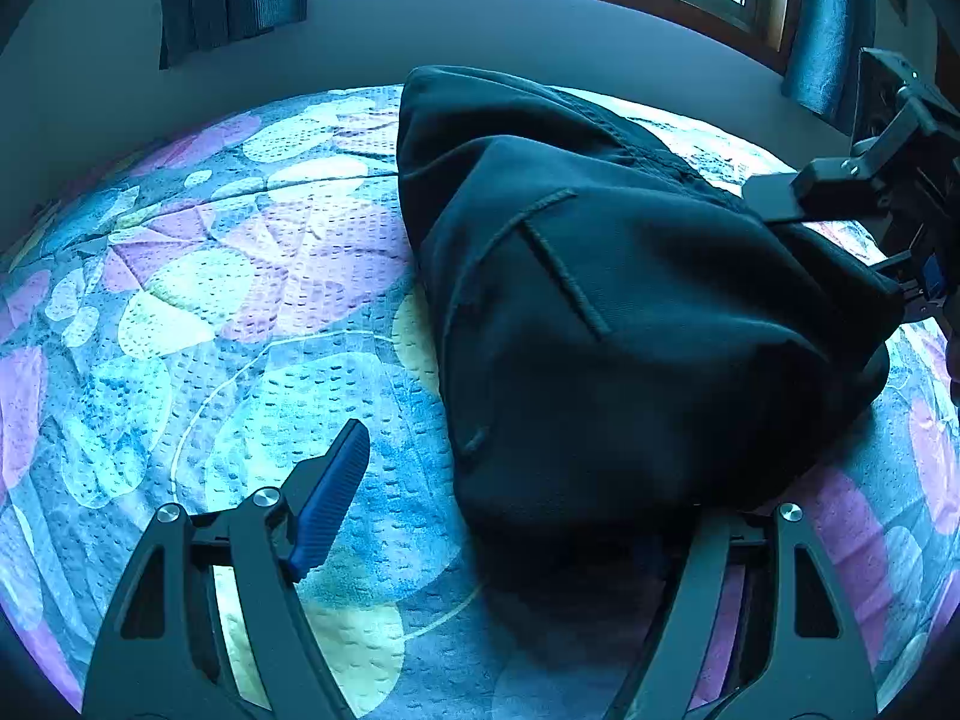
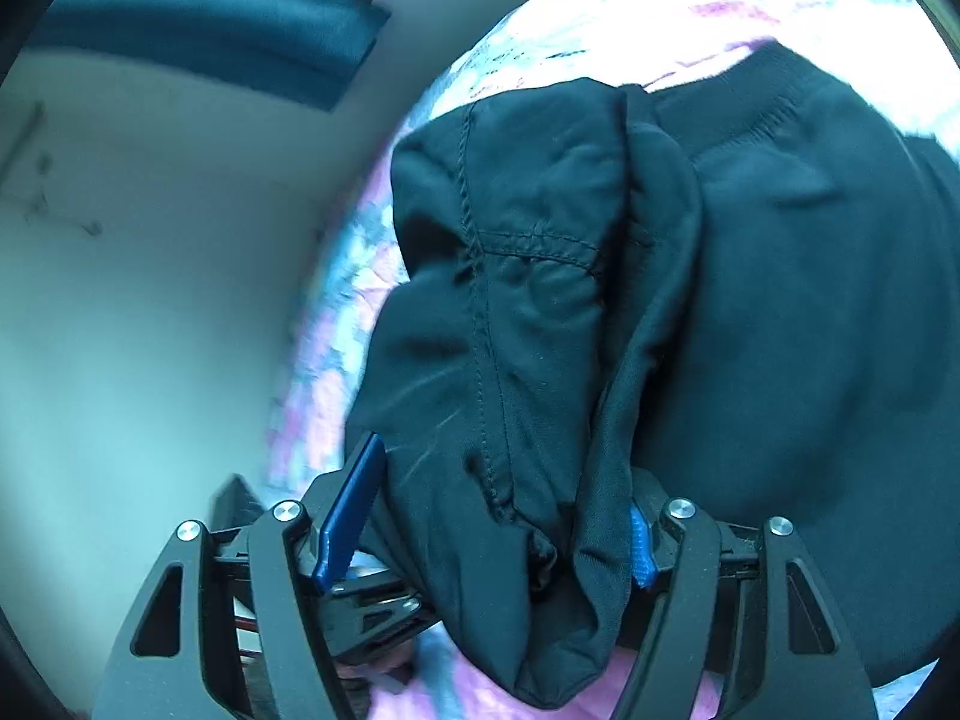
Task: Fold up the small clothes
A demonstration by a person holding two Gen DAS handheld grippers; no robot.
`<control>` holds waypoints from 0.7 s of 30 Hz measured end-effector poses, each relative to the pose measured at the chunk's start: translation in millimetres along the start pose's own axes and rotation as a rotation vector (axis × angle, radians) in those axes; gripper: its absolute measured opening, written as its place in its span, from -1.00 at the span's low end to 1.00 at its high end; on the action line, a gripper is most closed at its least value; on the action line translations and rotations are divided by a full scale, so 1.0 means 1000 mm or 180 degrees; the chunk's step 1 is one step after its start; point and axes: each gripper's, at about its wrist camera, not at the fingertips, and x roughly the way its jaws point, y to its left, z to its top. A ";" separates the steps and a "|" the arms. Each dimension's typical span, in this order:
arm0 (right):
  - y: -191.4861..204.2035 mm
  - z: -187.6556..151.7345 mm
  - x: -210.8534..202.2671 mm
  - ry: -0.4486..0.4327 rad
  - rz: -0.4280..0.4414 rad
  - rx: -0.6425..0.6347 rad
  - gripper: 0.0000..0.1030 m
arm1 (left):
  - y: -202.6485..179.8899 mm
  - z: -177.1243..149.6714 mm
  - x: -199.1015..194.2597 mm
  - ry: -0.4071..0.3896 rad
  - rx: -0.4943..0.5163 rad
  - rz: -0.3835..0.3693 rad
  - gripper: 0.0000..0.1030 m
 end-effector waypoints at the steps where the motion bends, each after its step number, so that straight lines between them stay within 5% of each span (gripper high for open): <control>1: 0.006 -0.001 0.004 0.0014 -0.0167 -0.0096 -0.26 | 0.001 0.000 0.000 0.0007 -0.0016 -0.0013 0.49; 2: 0.013 -0.001 0.009 0.0054 -0.0336 -0.0231 -0.45 | 0.002 0.000 0.001 0.0013 -0.0032 -0.0021 0.49; 6: 0.026 -0.007 0.014 0.0019 -0.0581 -0.0483 -0.60 | 0.006 0.001 0.001 0.0031 -0.0084 -0.0062 0.49; 21: 0.027 -0.011 -0.078 -0.0707 -0.0280 -0.0482 -0.67 | -0.010 0.006 -0.009 -0.0032 -0.0003 0.0003 0.60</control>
